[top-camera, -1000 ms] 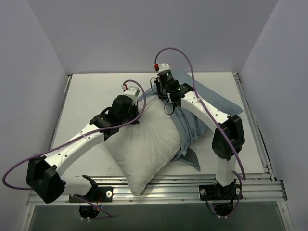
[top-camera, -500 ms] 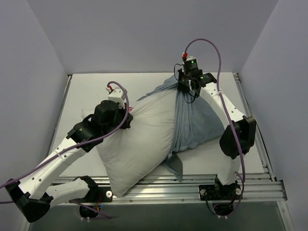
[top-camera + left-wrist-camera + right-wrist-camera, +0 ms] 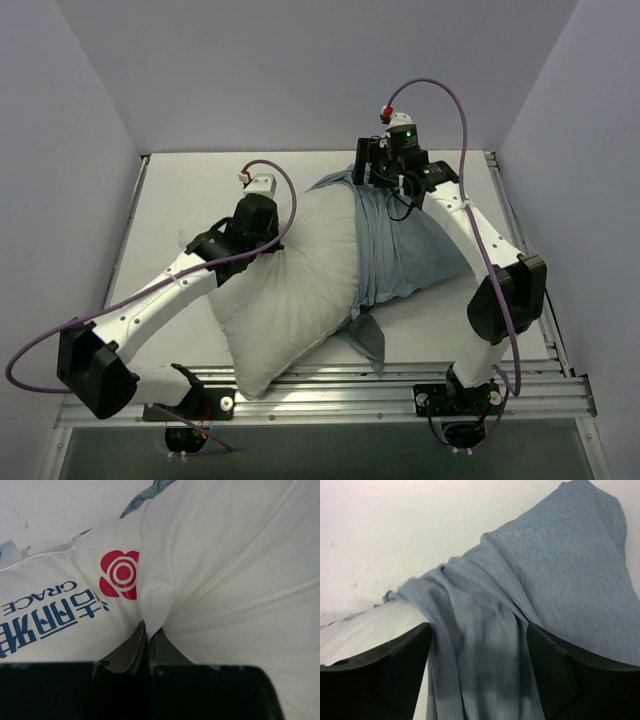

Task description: Remove the pillowcase from the pillow

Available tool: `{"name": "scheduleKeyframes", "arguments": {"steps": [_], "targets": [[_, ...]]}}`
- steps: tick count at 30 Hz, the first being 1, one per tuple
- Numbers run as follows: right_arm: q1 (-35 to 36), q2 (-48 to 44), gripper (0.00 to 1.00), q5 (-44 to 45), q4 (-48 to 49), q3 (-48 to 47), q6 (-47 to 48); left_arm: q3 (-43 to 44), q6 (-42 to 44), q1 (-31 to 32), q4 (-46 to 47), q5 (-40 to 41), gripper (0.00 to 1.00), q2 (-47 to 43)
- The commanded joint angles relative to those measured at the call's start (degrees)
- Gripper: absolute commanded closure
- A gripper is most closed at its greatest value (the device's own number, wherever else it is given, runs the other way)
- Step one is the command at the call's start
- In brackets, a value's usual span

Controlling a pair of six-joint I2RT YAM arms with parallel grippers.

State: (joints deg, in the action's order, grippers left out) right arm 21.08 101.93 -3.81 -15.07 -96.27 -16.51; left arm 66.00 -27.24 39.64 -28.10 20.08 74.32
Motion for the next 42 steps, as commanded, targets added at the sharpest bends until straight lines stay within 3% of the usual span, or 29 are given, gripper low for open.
{"name": "scheduleKeyframes", "arguments": {"steps": [1,4,13,19,21,22,23,26,30,36,42], "targets": [[1.59,-10.86,0.26,6.53,5.49,4.58,-1.06,3.78,-2.98,-3.24,3.39,4.63,0.98,4.84],[3.96,-18.06,0.21,10.39,6.45,13.45,-3.43,5.71,-4.92,-5.62,5.77,3.66,0.98,8.89],[4.85,-41.87,0.25,13.57,7.07,40.09,-9.5,9.15,-5.89,-9.4,9.2,3.57,0.98,14.88],[4.67,-40.08,0.25,10.23,14.45,49.07,-9.94,11.08,-2.92,-10.28,10.96,1.46,0.98,16.56],[4.67,-37.52,0.25,9.62,19.54,49.25,-9.94,11.78,-1.07,-10.28,10.78,-0.03,0.88,15.86],[4.58,-34.9,0.25,8.31,21.03,49.16,-9.86,11.96,1.03,-10.28,10.78,-1.6,0.78,14.29],[4.67,-33.48,0.25,7.86,24.27,49.16,-9.77,11.87,2.1,-10.2,10.78,-2.49,0.52,13.31],[4.67,-27.94,0.25,6.63,27.55,47.23,-9.68,10.04,7.02,-9.32,10.52,-5.04,0.2,7.96],[4.85,-23.36,0.25,5.4,29.48,43.45,-9.07,5.38,17.11,-1.36,10.61,-1.81,0.03,0.14],[4.93,-19.32,0.25,4.78,29.4,37.91,-8.45,-4.64,33.11,13.78,13.86,6.9,0.06,-9.01],[4.85,-17.03,0.23,4.43,28.26,34.48,-8.8,-6.41,35.85,26.62,11.93,19.44,0.06,-1.75]]}}
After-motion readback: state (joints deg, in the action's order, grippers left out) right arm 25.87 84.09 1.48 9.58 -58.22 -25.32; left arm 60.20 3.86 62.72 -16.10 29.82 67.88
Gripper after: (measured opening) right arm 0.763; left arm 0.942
